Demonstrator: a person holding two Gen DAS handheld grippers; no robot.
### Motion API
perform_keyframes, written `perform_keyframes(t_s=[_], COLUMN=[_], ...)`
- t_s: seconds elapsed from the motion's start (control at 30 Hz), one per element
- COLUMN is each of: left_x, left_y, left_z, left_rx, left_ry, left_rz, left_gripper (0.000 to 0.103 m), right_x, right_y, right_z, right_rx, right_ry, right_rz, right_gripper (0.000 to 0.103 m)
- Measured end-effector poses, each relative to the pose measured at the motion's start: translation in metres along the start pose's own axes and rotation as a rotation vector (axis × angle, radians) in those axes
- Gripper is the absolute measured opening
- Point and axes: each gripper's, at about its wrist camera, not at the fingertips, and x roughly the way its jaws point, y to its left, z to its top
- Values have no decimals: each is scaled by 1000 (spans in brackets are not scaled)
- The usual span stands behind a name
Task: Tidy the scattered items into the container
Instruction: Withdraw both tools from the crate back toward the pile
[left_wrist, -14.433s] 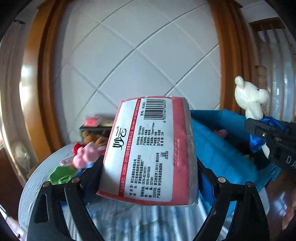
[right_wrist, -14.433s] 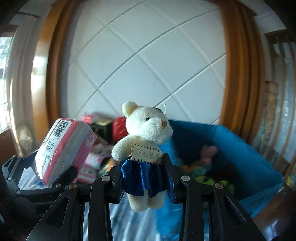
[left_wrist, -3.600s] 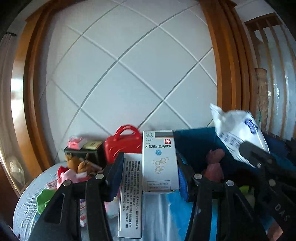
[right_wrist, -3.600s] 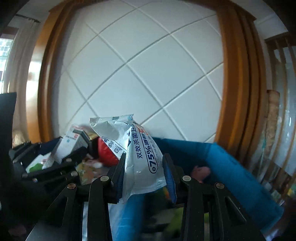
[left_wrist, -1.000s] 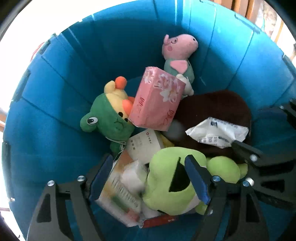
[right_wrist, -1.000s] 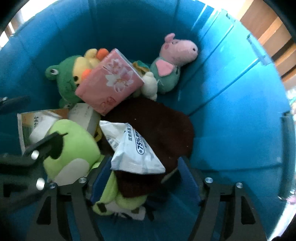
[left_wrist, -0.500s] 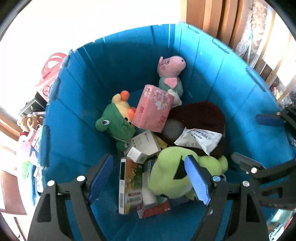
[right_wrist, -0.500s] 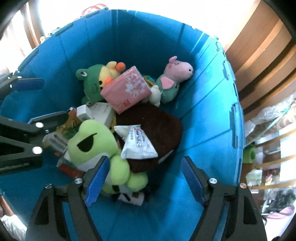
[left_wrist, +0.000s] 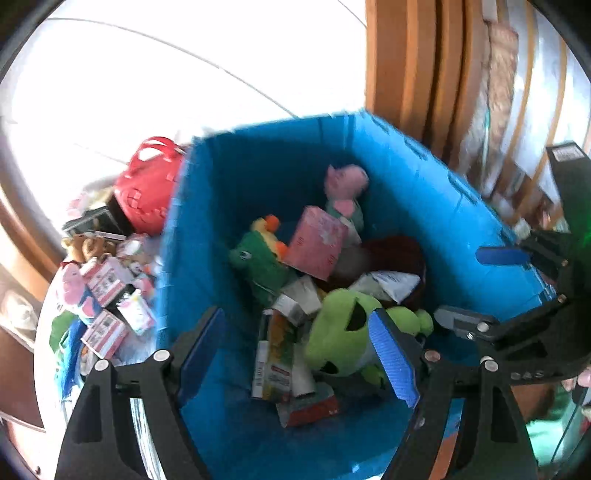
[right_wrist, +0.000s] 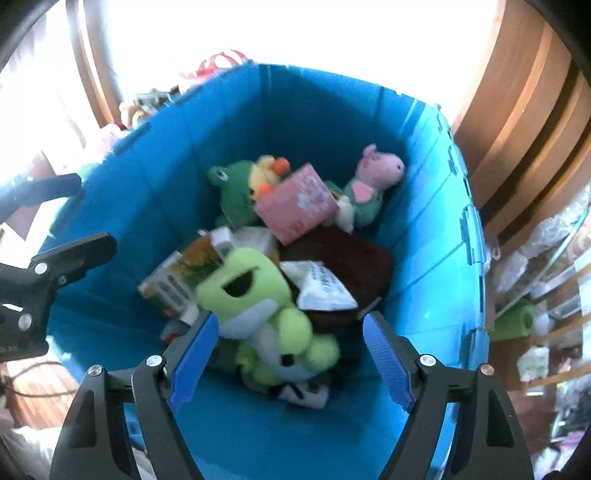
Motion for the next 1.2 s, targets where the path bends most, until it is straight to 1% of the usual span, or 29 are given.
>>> perform_keyframes(t_s=[0.07,0.13,0.2,0.27,0.4,0.47,0.57,0.7,0.77,0.83,0.93,1.03,1.1,1.2], left_x=[-13,-28,-40,-54,-77,-87,-96,-100,-96,-90,-83,-68,-53,-24], left_y=[14,35,59,89,158,200,260,346,375,407,438,463,473,481], left_z=[-8,-21,-34,-50,-84,-107,-139,-179,-192,-205,-216,-224,-224,-213], left_rx=[-12,-36,-62,-94,-153,-178,-212,-255,-284,-321,-355,-401,-416,-411], left_ry=[-48,-89,-121,-158,-195,-211,-214,-194,-170,-139,-131,-118,-96,-78], left_rz=[23,32,43,71,102,143,193,263,288,294,309,320,320,330], left_gripper=[80,80,80,80,80,80,80,80,80,80,80,80,80,80], right_x=[-14,-28,-43,-54,-65,-65,-60,-47,-34,-19,3,29,51,85], right_y=[13,29,51,72,135,170,230,292,320,341,360,376,381,382], right_z=[-3,-6,-7,-5,6,12,22,36,42,49,58,69,80,95], right_rx=[11,11,12,16,10,1,-7,3,6,12,16,1,4,24], right_ry=[-50,-105,-162,-209,-290,-315,-343,-351,-336,-306,-269,-251,-238,-215], right_rz=[12,41,58,66,94,114,165,233,249,256,256,208,213,223], right_gripper=[87,87,88,90,91,91,92,92,92,92,92,92,92,92])
